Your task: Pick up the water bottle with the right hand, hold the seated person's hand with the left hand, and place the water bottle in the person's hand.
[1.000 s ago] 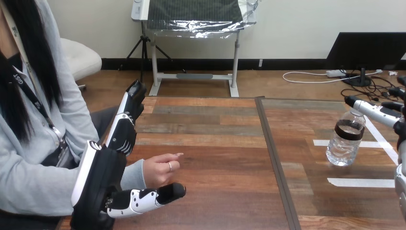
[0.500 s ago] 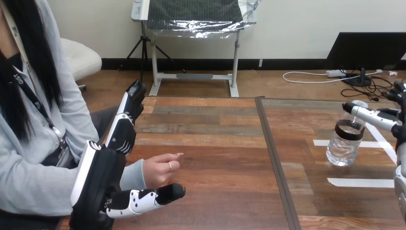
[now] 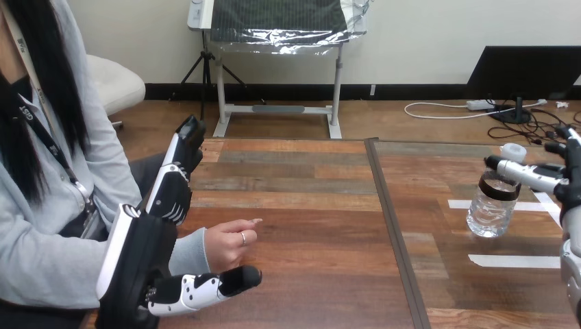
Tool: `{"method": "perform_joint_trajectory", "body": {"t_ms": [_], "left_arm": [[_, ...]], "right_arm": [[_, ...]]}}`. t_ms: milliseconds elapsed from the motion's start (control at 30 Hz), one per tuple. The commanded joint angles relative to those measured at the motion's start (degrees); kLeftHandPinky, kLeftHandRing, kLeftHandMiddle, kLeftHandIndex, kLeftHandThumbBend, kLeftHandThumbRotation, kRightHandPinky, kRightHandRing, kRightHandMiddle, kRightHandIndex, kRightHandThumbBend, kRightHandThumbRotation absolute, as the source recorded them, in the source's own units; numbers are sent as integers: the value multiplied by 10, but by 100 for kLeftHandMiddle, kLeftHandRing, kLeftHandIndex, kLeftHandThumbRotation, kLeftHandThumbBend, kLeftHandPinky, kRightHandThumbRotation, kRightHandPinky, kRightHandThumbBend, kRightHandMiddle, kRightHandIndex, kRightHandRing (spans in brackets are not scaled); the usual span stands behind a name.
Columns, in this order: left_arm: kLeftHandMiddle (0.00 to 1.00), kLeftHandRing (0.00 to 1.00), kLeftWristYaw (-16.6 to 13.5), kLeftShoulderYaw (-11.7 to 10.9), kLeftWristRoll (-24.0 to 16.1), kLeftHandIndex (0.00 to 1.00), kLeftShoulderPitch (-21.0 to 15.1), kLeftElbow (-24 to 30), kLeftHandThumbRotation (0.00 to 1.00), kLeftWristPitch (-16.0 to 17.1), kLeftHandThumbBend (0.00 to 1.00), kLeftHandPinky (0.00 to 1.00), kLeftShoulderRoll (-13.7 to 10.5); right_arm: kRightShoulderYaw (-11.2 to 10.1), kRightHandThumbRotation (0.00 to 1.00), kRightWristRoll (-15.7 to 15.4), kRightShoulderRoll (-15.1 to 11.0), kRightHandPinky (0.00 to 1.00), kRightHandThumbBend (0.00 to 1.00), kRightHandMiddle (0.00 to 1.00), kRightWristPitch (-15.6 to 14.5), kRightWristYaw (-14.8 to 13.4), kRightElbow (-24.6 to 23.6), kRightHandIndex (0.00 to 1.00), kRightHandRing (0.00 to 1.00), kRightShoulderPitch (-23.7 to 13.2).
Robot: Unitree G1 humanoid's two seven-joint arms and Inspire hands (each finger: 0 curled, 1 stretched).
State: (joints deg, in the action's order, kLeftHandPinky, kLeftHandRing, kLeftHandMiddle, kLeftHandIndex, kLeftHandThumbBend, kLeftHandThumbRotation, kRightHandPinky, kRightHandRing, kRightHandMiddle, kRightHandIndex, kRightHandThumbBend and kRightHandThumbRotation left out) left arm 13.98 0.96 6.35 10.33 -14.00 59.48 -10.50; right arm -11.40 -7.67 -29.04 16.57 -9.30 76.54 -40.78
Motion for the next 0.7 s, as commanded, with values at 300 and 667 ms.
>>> {"method": "perform_joint_trajectory", "body": {"t_ms": [300, 667], "left_arm": [[100, 100, 9, -2, 15, 99, -11, 34, 47, 2, 100, 99, -6], [100, 100, 7, -4, 11, 99, -6, 39, 47, 1, 100, 99, -5]], "right_arm": [[16, 26, -10, 10, 74, 85, 90, -26, 11, -1, 96, 82, -33], [22, 27, -13, 14, 73, 84, 89, -33, 17, 1, 96, 82, -31]]}}
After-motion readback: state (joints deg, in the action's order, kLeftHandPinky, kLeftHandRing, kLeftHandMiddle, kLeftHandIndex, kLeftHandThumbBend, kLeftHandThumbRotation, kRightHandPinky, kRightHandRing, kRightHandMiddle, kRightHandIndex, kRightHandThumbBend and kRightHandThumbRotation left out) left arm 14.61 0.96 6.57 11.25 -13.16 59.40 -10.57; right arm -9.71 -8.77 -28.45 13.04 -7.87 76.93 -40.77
